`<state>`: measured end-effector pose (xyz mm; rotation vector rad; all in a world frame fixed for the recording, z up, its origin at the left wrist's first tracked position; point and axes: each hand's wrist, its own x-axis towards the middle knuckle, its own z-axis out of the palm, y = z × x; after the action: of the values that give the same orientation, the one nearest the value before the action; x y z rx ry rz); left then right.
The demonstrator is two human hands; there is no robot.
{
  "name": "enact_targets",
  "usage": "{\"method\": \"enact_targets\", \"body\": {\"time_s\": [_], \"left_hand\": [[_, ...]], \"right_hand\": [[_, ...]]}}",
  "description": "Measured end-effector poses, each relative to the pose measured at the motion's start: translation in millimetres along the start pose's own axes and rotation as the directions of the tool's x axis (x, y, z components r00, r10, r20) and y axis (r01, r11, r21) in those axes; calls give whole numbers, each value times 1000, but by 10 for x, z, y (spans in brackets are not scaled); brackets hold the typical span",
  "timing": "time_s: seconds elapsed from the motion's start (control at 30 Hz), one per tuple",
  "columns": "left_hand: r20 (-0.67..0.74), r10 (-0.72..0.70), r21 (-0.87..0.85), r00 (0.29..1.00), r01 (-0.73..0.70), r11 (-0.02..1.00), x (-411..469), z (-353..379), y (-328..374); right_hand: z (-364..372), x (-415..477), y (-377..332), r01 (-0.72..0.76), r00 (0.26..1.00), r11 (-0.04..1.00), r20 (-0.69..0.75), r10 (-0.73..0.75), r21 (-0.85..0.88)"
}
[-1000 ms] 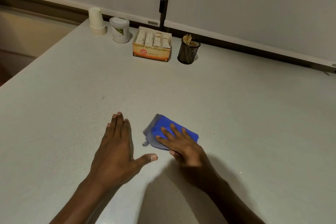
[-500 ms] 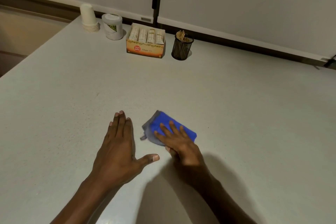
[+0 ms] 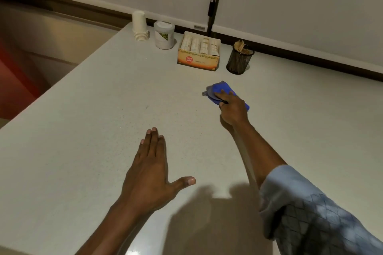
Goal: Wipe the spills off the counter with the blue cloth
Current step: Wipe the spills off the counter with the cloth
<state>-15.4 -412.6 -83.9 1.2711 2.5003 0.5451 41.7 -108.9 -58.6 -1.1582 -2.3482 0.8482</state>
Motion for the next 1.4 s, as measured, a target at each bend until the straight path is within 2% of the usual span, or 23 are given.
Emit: {"method": "enact_targets", "body": {"time_s": [0.13,0.2,0.33,0.43,0.5,0.6,0.73,0.8,0.83,0.9,1.0,1.03,1.1,1.17,1.27,1.33,1.4], "left_hand": [[-47,-81,-38,996,80,996,-76,19,7],[-52,-89,-28,995,88,996,-70,20,15],[-48,-50,34,998,52,998,-54,32,71],[-11,-18,85,1000,19,996,-75,85,199],[18,-10,102,1000,8,995,-79,125,292],[46,32,105,998,-37,994,-41,133,406],[67,91,72,994,-96,993,-17,126,448],[71,98,65,993,-102,993,-23,126,426],[74,100,64,992,-104,992,-28,132,417],[65,99,63,993,-103,993,-26,157,415],[53,90,41,994,-93,995,5,240,492],[56,86,36,995,-89,995,10,271,527],[67,84,55,994,-87,995,19,311,568],[73,91,51,993,-95,994,28,327,570],[64,131,44,989,-134,990,11,290,570],[78,164,53,983,-169,984,-3,265,618],[99,200,56,975,-207,977,-21,278,704]], "right_hand": [[336,-39,-279,99,989,995,106,-99,10],[470,-226,-361,193,967,981,171,-188,-10],[619,-667,-485,410,884,911,267,-383,-53],[609,-874,-478,518,814,853,345,-467,-69],[515,-915,-404,546,794,834,369,-483,-81],[263,-795,-211,464,853,881,315,-415,-95],[-270,-403,265,175,981,961,118,-153,-214],[-489,-301,433,35,999,968,16,-33,-247],[-520,-325,458,10,1000,965,5,-9,-262],[-454,-521,389,56,998,963,37,-47,-263],[-173,-1144,242,243,968,944,125,-219,-224],[-70,-1387,215,314,942,912,204,-265,-265],[85,-1773,230,411,890,835,361,-279,-367],[-5,-1958,427,396,897,832,359,-259,-388],[-560,-1975,911,258,962,891,189,-199,-374],[-990,-1865,1180,60,998,933,-10,-68,-354],[-1255,-1721,1300,-105,978,963,-204,54,-248]]}}
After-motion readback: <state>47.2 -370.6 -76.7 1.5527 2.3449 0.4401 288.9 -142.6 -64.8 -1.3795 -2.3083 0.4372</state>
